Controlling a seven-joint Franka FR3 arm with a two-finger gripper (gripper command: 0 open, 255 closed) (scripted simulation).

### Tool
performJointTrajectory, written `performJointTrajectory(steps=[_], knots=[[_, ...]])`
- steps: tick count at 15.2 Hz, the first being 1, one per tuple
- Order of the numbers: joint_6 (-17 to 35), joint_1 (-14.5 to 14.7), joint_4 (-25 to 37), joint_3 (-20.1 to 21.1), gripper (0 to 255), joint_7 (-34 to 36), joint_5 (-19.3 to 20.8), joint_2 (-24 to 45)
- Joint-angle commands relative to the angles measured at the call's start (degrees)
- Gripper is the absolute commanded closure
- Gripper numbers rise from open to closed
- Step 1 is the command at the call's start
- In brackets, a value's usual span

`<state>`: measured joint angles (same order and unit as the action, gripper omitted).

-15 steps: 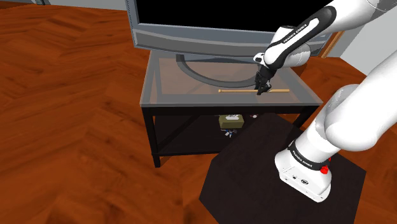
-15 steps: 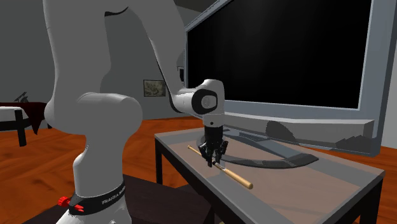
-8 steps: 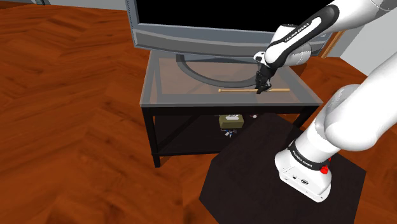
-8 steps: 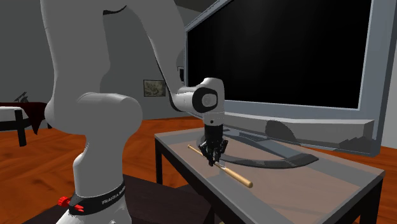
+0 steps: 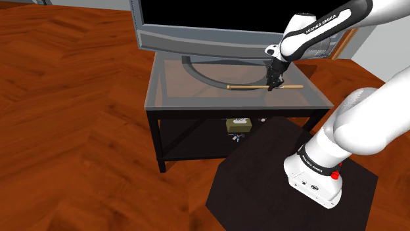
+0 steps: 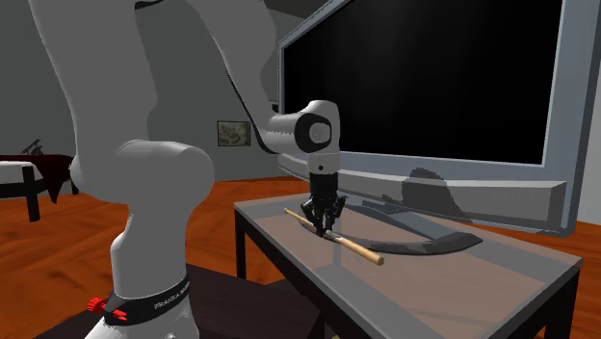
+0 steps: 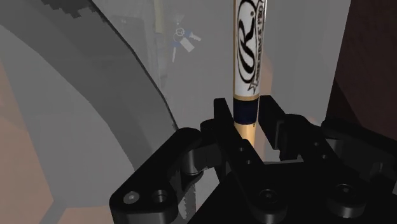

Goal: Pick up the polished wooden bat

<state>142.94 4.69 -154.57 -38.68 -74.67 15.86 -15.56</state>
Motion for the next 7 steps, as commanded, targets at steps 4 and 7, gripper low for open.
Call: performJointTrajectory(steps=[4,7], knots=[[-5.1,-1.1,1.3,1.6,255,1.3,1.5,-4.0],[-6.3,-1.3,1.6,2.0,255,1.5,1.7,-4.9]])
